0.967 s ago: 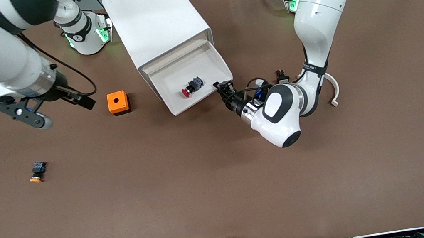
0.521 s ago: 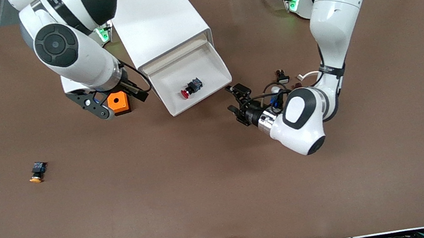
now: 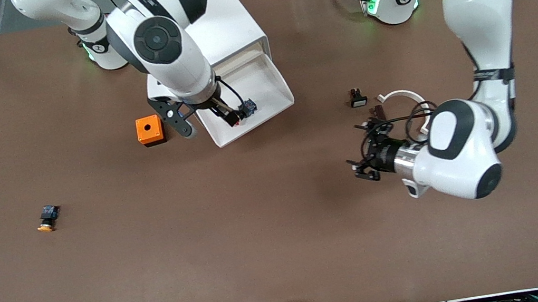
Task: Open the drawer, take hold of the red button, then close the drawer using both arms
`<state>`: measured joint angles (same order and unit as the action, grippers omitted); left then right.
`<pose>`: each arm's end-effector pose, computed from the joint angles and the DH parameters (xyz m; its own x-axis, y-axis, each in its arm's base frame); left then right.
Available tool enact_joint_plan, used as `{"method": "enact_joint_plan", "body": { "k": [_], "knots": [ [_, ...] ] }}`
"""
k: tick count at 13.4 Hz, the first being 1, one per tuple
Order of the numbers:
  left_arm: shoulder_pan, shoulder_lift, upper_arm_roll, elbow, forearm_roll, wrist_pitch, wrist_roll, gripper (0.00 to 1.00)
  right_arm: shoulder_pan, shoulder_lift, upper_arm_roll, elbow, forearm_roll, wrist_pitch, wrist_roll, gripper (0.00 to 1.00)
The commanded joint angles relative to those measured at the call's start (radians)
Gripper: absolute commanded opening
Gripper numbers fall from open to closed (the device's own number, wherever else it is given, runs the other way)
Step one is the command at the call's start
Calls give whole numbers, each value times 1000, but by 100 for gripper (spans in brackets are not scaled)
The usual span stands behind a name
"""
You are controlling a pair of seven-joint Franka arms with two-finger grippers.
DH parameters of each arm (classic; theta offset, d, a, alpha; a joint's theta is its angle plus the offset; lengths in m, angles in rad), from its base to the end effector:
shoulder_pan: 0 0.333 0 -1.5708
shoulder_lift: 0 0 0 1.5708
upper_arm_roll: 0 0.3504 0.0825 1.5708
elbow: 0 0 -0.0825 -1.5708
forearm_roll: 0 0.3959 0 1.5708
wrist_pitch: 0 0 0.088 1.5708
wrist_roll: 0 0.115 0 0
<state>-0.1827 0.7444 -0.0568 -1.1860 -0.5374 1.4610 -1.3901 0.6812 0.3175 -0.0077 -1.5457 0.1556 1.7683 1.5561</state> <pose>0.6980 -0.2239 0.3497 0.1659 0.7962 -0.5818 0.8428 -0.4208 -0.3356 0.5123 0.4285 0.4833 0.5934 -0.7913 -0.1474 -0.7878 -0.6085 0.0948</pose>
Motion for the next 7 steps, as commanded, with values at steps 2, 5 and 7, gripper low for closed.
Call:
{"method": "enact_joint_plan", "body": {
  "k": [2, 5, 7],
  "knots": [
    [35, -95, 8, -12, 196, -8, 202, 100, 40, 20, -11, -31, -33, 69, 76, 100],
    [31, -148, 6, -12, 397, 1, 366, 100, 63, 37, -11, -56, -36, 100, 107, 100],
    [37, -184, 14, -15, 434, 1, 437, 100, 80, 37, -11, -88, -54, 122, 122, 100]
  ]
}}
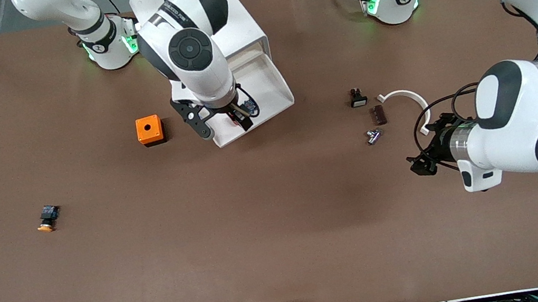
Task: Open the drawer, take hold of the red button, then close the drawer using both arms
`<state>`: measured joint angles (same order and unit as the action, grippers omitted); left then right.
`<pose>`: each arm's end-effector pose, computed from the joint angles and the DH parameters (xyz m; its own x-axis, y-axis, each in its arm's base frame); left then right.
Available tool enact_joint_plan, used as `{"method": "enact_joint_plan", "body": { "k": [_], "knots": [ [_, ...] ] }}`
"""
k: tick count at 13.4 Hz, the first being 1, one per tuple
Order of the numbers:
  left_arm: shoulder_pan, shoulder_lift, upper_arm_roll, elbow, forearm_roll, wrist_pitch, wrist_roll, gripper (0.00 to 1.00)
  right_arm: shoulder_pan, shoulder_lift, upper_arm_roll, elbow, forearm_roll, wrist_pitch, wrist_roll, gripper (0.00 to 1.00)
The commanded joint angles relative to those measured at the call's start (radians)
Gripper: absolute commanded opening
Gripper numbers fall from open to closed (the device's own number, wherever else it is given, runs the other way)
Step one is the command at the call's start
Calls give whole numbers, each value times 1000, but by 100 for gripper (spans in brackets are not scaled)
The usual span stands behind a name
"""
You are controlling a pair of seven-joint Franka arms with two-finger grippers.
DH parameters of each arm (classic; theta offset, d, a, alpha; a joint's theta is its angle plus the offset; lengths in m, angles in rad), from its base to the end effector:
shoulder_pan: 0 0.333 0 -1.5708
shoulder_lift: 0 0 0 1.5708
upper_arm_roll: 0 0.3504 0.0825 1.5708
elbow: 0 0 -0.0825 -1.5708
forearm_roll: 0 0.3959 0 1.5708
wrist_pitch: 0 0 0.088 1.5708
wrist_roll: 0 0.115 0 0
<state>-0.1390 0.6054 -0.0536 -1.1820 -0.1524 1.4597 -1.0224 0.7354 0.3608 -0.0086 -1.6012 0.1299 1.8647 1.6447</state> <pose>0.7033 -0.1462 0.4349 0.6086 0.7267 -0.3187 0.7141 -0.6767 -0.1795 0.4967 0.4572 0.4347 0.5642 -0.8184 -0.1091 -0.8117 -0.5740 0.1076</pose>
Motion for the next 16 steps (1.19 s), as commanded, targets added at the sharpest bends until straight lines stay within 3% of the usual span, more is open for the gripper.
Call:
{"method": "enact_joint_plan", "body": {
  "k": [1, 7, 16],
  "knots": [
    [-7, -59, 24, -18, 94, 4, 112, 100, 35, -6, -10, -43, -30, 33, 33, 100],
    [35, -137, 32, -24, 152, 33, 451, 100, 59, 4, -11, -92, -38, 85, 40, 100],
    [55, -297, 26, -99, 200, 39, 660, 100, 85, 53, -11, -86, -47, 105, 40, 100]
  ]
}}
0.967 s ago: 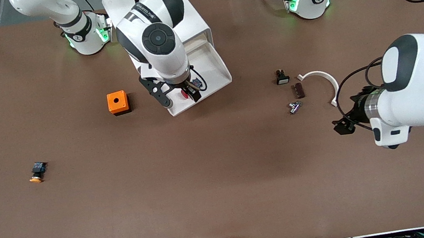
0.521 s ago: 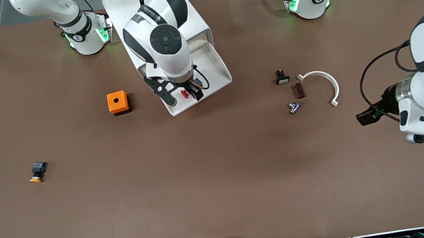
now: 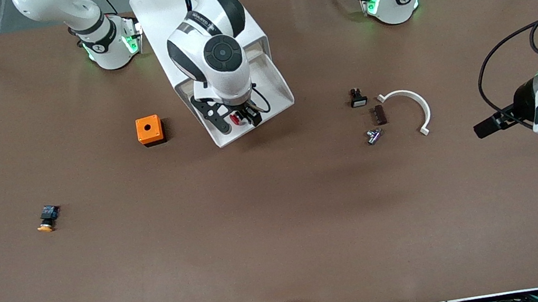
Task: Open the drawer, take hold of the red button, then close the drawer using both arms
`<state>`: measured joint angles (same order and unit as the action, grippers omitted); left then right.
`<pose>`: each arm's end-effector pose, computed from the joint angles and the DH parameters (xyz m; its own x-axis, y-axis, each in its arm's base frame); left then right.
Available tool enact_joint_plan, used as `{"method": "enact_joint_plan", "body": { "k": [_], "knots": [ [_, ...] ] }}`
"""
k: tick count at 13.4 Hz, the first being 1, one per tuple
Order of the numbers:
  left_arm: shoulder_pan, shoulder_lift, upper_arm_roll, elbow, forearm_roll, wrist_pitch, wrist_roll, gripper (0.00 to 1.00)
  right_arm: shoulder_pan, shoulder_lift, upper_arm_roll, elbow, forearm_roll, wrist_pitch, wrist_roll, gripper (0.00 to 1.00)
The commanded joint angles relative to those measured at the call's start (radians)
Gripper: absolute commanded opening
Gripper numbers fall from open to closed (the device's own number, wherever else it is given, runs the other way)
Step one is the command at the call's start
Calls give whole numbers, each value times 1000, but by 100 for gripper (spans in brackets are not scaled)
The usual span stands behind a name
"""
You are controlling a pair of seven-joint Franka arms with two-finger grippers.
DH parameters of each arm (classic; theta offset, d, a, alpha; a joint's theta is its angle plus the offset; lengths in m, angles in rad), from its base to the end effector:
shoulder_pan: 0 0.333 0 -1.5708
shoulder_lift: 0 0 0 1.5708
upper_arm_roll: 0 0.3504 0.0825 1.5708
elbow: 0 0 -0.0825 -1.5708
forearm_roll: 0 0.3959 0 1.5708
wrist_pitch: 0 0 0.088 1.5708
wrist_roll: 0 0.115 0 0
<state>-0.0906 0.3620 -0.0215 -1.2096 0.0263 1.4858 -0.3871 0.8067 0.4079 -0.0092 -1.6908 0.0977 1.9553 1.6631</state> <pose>0.6715 -0.0694 0.5916 0.9588 0.2746 -0.0722 0.2716 -0.9611 -0.0496 0.4618 0.4843 0.3677 0.6097 -0.7898 -0.0670 -0.7762 -0.6120 0.1511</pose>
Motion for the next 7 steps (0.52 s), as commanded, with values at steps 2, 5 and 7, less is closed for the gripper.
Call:
{"method": "enact_joint_plan", "body": {
  "k": [2, 5, 7],
  "knots": [
    [-1, -45, -11, -76, 17, 31, 24, 100, 22, 12, -11, 3, -15, 31, 21, 89],
    [-6, -69, -34, -76, 11, 30, 22, 100, 22, 14, -11, 3, -15, 33, 21, 65],
    [-11, -92, -34, -77, 6, 21, 17, 100, 23, 19, -9, 5, -19, 33, 21, 53]
  ]
}}
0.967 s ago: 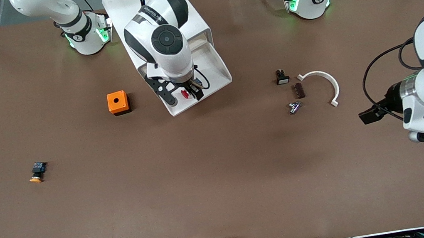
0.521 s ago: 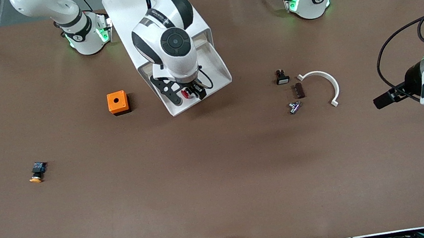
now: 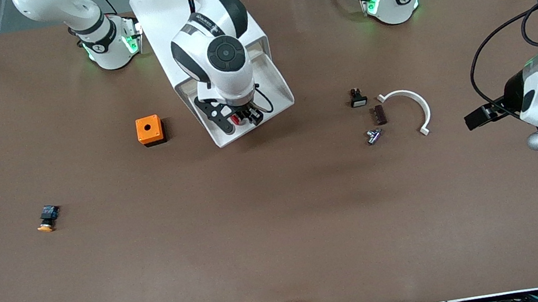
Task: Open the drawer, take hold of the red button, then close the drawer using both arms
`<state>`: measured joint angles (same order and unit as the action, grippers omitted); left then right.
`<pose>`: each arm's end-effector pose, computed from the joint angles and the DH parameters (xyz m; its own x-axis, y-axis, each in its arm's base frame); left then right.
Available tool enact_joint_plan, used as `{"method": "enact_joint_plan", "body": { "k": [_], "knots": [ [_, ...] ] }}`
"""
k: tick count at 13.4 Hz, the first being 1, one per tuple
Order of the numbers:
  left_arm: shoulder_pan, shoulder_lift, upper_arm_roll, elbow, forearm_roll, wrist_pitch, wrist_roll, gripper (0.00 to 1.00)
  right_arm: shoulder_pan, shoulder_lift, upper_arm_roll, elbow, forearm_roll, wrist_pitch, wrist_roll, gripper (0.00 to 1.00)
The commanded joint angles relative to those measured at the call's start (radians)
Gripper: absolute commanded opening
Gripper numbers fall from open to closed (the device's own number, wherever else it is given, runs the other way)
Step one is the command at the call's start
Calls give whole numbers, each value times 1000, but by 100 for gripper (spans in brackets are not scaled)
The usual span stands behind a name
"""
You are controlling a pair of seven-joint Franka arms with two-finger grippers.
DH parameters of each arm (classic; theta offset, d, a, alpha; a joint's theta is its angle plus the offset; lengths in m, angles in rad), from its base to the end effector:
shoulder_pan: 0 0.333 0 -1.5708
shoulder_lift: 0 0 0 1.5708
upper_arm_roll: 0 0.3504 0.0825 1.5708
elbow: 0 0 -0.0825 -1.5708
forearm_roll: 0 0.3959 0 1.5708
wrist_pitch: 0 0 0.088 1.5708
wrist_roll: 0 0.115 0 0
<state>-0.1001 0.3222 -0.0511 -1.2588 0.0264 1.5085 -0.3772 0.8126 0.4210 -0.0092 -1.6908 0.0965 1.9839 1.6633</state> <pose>0.6590 -0.0911 0.5968 0.9717 0.2274 -0.0632 0.2255 -0.9736 -0.0360 0.4620 0.4896 0.3609 0.6137 -0.7867 -0.0666 -0.7756 -0.6165 0.1357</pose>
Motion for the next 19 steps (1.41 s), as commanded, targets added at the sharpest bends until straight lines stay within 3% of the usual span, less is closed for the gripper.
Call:
{"method": "enact_joint_plan", "body": {
  "k": [1, 2, 4, 5, 8, 11, 14, 19],
  "knots": [
    [-1, -55, -4, -27, 6, -14, 4, 100, 17, 7, -9, 5, -18, 4, 21, 46],
    [0, -58, -10, -28, 6, -17, 4, 100, 17, 7, -9, 5, -20, 3, 20, 35],
    [-3, -66, -12, -28, 7, -24, 1, 100, 17, 5, -9, 8, -26, 0, 18, 3],
    [-4, -66, -21, -30, 7, -31, -3, 100, 16, 5, -9, 16, -31, -5, 19, 0],
    [-19, -49, -30, -31, 6, -22, -6, 100, 14, 4, -11, 54, -32, -22, 16, 0],
    [-65, -11, -44, -34, 4, 12, -29, 100, -6, 4, -14, 178, -20, -170, 6, 0],
    [-134, 41, -50, -79, -16, 135, -133, 100, -72, -4, -14, 264, -18, -260, -22, 0],
    [-289, 201, -50, -79, -17, 260, -284, 100, -200, -97, -17, 263, -31, -408, -362, 0]
  ]
}}
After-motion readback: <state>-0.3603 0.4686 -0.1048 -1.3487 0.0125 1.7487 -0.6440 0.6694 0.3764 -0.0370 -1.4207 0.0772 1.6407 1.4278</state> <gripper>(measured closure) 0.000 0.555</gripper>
